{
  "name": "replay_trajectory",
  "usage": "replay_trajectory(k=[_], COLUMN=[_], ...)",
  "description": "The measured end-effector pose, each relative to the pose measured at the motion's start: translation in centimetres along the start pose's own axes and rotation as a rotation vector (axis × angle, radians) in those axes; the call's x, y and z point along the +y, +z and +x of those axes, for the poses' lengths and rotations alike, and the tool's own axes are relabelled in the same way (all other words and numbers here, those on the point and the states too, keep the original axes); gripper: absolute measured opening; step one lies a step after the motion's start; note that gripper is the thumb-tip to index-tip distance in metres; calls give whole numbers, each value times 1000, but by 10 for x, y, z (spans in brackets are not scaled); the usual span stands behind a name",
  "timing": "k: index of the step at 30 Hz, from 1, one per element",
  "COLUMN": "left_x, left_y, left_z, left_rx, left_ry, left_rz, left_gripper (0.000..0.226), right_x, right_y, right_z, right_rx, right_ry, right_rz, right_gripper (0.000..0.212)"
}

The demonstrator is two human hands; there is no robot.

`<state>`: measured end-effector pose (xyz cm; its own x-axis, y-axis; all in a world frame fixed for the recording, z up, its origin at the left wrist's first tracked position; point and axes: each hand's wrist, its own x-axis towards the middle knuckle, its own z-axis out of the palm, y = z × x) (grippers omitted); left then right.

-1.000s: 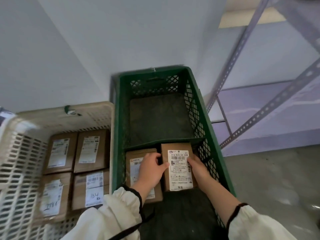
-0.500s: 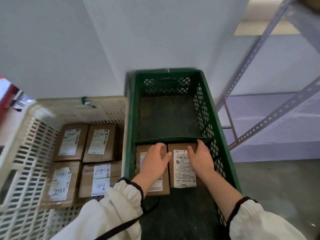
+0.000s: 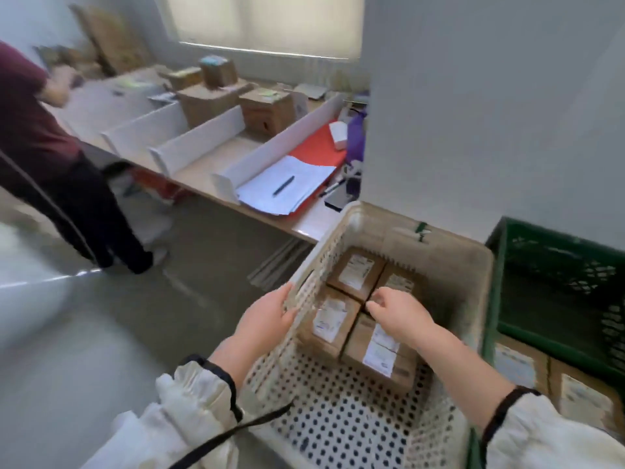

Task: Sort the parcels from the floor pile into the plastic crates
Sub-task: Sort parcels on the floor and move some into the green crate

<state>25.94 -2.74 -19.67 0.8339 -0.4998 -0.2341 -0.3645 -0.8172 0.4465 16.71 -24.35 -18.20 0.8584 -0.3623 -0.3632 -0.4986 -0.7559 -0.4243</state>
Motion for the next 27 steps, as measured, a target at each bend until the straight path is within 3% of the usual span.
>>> replay_trajectory(k=[7,12,19,27], left_x=[-280,-397,-438,-420], left_y=[-83,-82,-3,85], left_z=[-198,-387,-596,-703], left_rx=[208,391,645,951], left_ry=[-564,-1025,-1576,-1927], left_rz=[-33,-264,-582,-912], left_gripper=[54,50,44,51], right_x=[-255,-403,-534,-614], right_y=[150,262,413,517], right_z=[-39,-102,-222,-384], right_rx=[-149,-399,-700,-958], right_ry=[-388,-661,-1076,-1533], right_rz=[-126,-263,-530,-885], right_gripper=[33,30,33,41])
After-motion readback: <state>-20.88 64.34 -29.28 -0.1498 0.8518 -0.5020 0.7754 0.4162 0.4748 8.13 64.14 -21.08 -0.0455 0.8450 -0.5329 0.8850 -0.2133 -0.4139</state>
